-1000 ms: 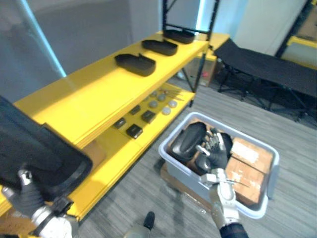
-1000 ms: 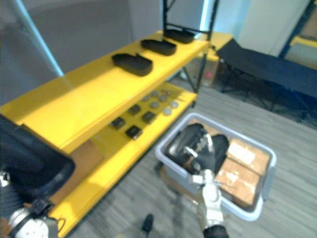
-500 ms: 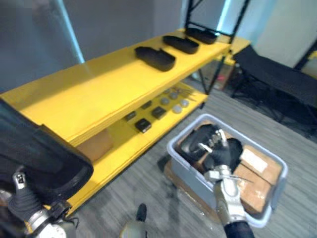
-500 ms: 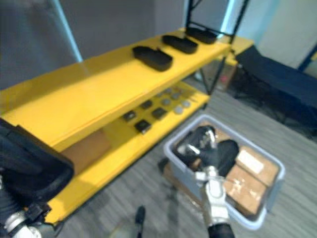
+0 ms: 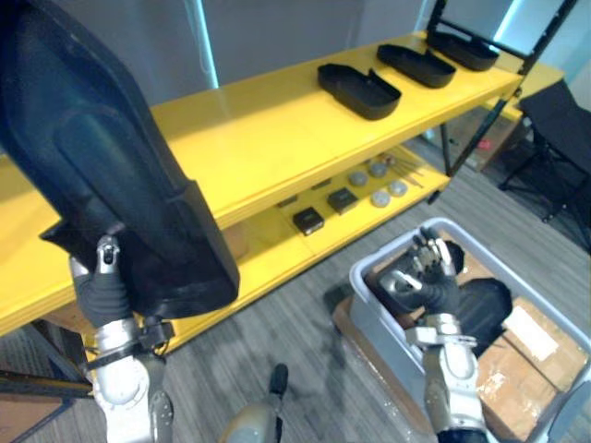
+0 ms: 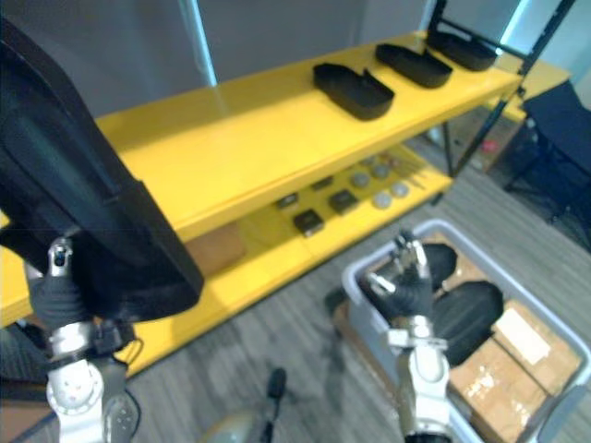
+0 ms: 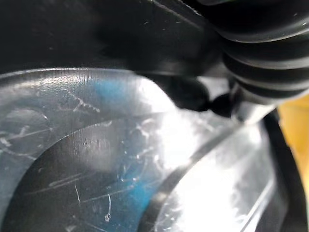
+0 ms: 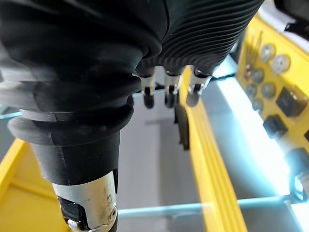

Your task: Walk over and take plastic housings, then place them on the shelf

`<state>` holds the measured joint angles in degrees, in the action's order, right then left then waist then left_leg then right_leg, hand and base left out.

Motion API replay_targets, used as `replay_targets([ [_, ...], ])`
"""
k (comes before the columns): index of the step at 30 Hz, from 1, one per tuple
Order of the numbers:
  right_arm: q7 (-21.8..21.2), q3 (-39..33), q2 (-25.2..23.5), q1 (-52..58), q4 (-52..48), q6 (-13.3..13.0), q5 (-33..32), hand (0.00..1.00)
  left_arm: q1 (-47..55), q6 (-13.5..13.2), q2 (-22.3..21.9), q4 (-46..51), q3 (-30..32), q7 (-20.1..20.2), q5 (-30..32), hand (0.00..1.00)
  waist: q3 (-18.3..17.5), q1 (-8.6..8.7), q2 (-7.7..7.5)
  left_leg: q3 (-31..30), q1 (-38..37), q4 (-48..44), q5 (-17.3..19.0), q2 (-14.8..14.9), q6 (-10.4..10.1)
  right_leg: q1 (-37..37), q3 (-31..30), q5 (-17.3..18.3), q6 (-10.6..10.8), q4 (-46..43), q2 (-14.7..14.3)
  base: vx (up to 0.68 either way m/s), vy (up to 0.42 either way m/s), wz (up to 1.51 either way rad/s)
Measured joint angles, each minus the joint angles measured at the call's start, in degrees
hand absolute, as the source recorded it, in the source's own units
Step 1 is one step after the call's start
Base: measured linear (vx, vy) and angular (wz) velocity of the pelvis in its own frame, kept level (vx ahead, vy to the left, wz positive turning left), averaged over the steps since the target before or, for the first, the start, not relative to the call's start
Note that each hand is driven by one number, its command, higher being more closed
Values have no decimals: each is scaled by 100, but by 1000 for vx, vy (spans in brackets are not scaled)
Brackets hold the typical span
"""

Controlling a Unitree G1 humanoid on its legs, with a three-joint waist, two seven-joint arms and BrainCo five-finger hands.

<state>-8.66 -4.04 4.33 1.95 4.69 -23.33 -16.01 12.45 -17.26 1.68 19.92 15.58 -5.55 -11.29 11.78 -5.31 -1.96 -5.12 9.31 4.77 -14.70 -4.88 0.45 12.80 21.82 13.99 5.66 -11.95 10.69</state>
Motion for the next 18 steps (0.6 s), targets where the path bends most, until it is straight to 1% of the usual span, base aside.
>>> replay_targets([
  [1, -13, 44, 31, -12, -16, 78, -3, 0, 78, 7, -1, -40, -89, 37, -2, 100, 16, -7, 26, 5, -15, 0, -6, 20, -8, 43, -5, 61, 61, 55, -25, -62, -70, -6],
  [2, -16, 68, 42, -14, -21, 120, -4, 0, 124, 8, -5, -50, -122, 60, -3, 100, 24, -10, 39, 8, -20, 0, -12, 32, -17, 51, -11, 117, 71, 62, -34, -133, -121, -5],
  [3, -36, 83, 49, -1, -41, 176, -4, 0, 203, 7, -12, -62, -162, 88, -6, 100, 50, -12, 83, 22, -20, 0, -44, 57, -60, 60, -17, 239, 181, 61, -54, -177, -129, -1],
  [4, -56, 78, 80, 33, -56, 225, -10, 0, 293, 7, -56, -81, -213, 107, -22, 100, 116, 5, 202, 59, -46, 0, -48, 139, -66, 56, -19, 299, 179, 26, -130, -157, -109, 1],
  [5, -85, 78, 101, 70, -65, 245, -10, 0, 355, 7, -82, -81, -236, 120, -36, 100, 135, 8, 255, 87, -58, 0, -48, 178, -66, 55, -19, 332, 131, 3, -167, -174, -75, 5],
  [6, -144, 78, 147, 172, -88, 283, -10, 0, 489, 6, -146, -82, -287, 149, -108, 100, 136, 11, 340, 105, -71, 0, -20, 222, -100, 55, 13, 369, 69, -33, -206, -141, -43, 11],
  [7, -181, 75, 159, 250, -96, 317, -17, 0, 606, 4, -216, -88, -296, 149, -131, 100, 134, 24, 350, 187, -76, -3, 239, 237, -268, 75, 61, 380, 33, -22, -181, -151, -37, 15],
  [8, -199, 74, 151, 290, -97, 320, -22, 0, 633, 4, -229, -108, -297, 146, -131, 100, 154, 46, 239, 318, -53, -61, 335, 228, -233, 71, 100, 377, 5, -3, -106, -58, -6, 17],
  [9, -241, 65, 105, 314, -98, 320, -29, 0, 652, 0, -222, -111, -279, 147, -132, 100, 156, 50, 207, 450, 7, -347, 385, 217, -120, 90, 135, 377, 6, -4, -34, -1, -8, 13],
  [10, -269, 73, 100, 322, -98, 320, -79, 0, 704, -29, -216, -97, -205, 146, -131, 100, 105, 41, 246, 558, -19, -673, 429, 192, -52, 143, 160, 407, 50, -3, 7, 18, -11, 13],
  [11, -269, 73, 99, 326, -103, 316, -125, 0, 711, -43, -224, -91, -170, 147, -130, 100, 80, 46, 237, 569, -2, -701, 436, 156, -50, 149, 170, 416, 55, -2, 36, 53, 1, 7],
  [12, -267, 73, 23, 325, -103, 313, -137, 0, 713, -80, -229, -59, -95, 154, -130, 100, 40, 39, 180, 577, 30, -728, 495, 79, 1, 146, 182, 422, 66, 26, 111, 79, 38, 14],
  [13, -241, 71, -48, 322, -104, 312, -136, 0, 692, -100, -224, 11, -9, 191, -130, 100, 1, -7, 169, 581, 110, -847, 618, -44, 40, 164, 225, 420, 63, 60, 186, 94, 48, 10],
  [14, -227, 64, -67, 328, -99, 315, -134, 0, 671, -100, -225, 53, 22, 204, -129, 100, 26, -10, 98, 592, 114, -917, 699, -111, 64, 207, 270, 417, 61, 70, 249, 164, 48, 20],
  [15, -182, 67, -76, 352, -88, 317, -127, 0, 652, -105, -244, 120, 79, 230, -125, 100, 43, 0, -12, 573, 92, -1006, 848, -207, 122, 265, 324, 367, 36, -140, 331, 181, 62, 30],
  [16, -118, 29, -51, 362, -73, 318, -126, 0, 596, -102, -292, 114, 76, 232, -118, 100, 19, 23, 38, 508, 79, -1101, 941, -222, 166, -51, 268, 231, -186, -984, 460, 157, 49, 35],
  [17, -114, -6, -56, 361, -73, 318, -127, 0, 576, -102, -289, 114, 81, 232, -115, 100, 5, 42, 63, 467, 61, -1139, 997, -206, 189, -300, 164, 116, -380, -1531, 531, 173, 119, 34],
  [18, -114, -60, -89, 348, -74, 314, -126, 0, 542, -103, -227, 126, 143, 227, -105, 100, 8, 69, 58, 415, -93, -1102, 1085, -207, 258, -769, -88, -298, -752, -2558, 698, 171, 102, 16],
])
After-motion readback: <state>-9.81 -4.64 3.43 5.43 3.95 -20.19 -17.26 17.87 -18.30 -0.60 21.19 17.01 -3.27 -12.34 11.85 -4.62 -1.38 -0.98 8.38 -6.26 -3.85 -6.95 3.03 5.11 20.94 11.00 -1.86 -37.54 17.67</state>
